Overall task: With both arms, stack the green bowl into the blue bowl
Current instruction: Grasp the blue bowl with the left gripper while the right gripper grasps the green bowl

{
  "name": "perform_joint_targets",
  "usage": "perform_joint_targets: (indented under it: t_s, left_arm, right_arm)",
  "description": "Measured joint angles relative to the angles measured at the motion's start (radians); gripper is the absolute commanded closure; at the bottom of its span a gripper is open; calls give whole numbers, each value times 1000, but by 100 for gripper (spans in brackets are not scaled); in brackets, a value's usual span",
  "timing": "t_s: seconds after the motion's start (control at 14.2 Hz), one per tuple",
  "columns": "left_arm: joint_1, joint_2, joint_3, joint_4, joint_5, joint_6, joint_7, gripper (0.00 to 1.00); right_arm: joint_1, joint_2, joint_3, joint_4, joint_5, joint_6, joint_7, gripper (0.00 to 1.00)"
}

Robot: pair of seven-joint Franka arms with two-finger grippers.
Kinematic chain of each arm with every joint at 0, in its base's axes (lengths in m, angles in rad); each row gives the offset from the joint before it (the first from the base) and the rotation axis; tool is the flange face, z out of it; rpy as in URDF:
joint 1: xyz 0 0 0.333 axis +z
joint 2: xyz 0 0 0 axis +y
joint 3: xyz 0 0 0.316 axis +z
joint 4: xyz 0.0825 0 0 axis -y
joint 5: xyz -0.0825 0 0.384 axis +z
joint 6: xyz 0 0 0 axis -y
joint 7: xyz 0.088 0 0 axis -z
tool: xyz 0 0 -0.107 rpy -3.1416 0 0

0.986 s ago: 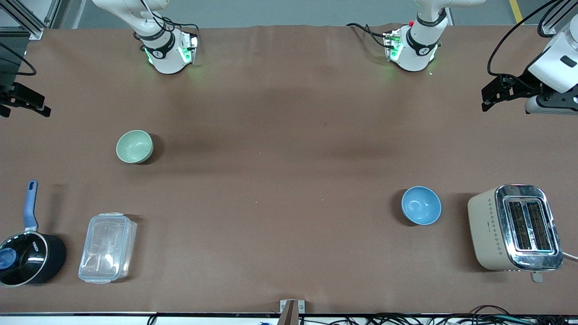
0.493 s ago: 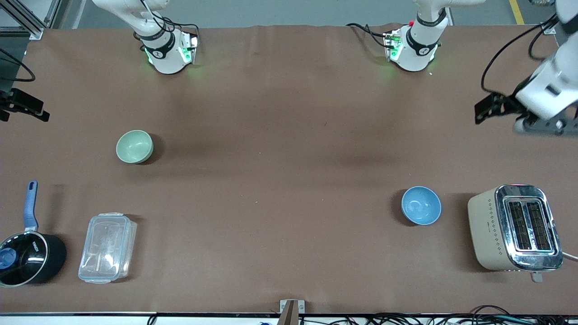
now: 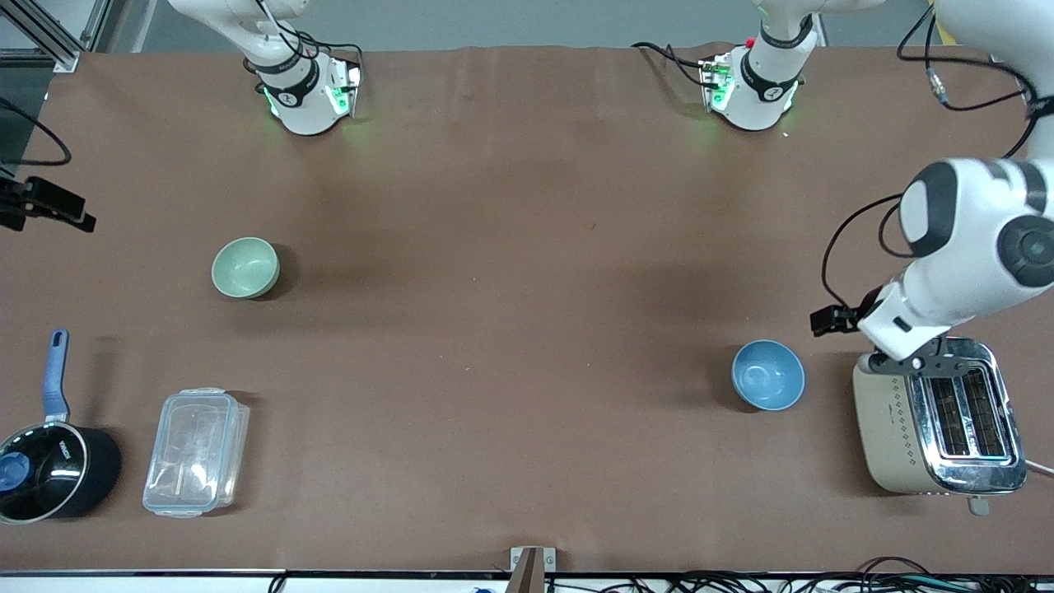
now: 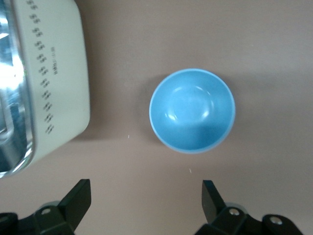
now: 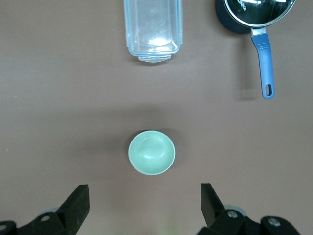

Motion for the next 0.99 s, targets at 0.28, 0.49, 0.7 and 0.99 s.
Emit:
perform_joint_targets:
  t_s: [0.28, 0.49, 0.7, 0.99]
  left_arm:
    - [8, 127, 0, -5, 0, 127, -13, 2]
    - [5, 181, -1, -3, 0, 187, -15, 23]
    - [9, 225, 0, -3, 0, 252, -15, 62]
    - [10, 288, -1, 20, 0, 287, -31, 96]
  right_arm:
    - [-7, 26, -107, -211, 66, 219, -167, 1]
    - [-16, 49, -173, -369, 147, 375, -284, 1]
    - [-12, 76, -171, -488, 153, 501, -292, 2]
    - [-2, 142, -168, -566, 154, 566, -292, 4]
